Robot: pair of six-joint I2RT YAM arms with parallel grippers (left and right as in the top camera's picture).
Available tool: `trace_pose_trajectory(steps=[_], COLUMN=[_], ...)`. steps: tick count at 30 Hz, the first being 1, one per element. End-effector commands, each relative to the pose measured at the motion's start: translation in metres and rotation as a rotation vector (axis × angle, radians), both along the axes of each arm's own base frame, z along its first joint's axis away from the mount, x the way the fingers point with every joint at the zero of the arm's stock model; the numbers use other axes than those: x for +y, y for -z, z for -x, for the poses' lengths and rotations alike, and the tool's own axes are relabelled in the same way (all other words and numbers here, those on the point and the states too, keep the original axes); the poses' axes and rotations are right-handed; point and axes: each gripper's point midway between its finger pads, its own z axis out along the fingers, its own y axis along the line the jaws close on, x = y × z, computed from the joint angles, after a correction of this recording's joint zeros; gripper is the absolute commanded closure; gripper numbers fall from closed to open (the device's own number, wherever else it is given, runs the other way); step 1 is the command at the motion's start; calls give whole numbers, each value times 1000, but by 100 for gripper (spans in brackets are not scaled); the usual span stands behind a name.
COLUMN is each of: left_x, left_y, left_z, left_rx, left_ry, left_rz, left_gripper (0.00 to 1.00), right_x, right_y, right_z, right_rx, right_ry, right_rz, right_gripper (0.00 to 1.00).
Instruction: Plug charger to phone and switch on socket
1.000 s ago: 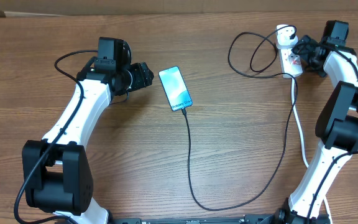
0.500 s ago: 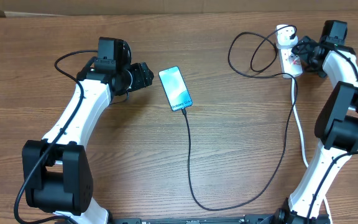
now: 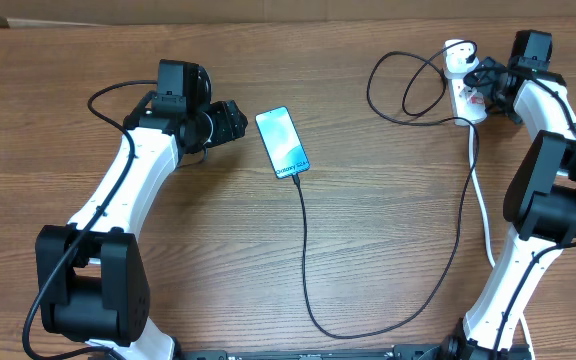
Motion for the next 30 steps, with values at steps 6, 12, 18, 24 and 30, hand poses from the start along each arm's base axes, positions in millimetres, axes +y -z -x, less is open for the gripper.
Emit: trace_pose_trajectory(steps=[6,12,18,24,30], left_x=[-1,-1,-1,-1,-1], left_y=[-4,-4,-4,-4,-4], left_z=[0,0,0,0,0], left_rx=[-14,-14,-13,-13,-11], left_ry=[-3,-3,-3,-4,-5], left_rz=[-10,-10,-10,-10,-8], left_gripper=[31,30,31,31,21], right_x=[18,-9,-33,-50,-44], right_y=[-52,-111,-160,-215,-249], right_z=[-6,13,39,80,125], right_rx=[-57,-112,-156,-191,-169], right_ry=[-69,-19,36,95,123], right_rz=[-8,14,32,51,37], right_gripper=[0,0,0,0,0])
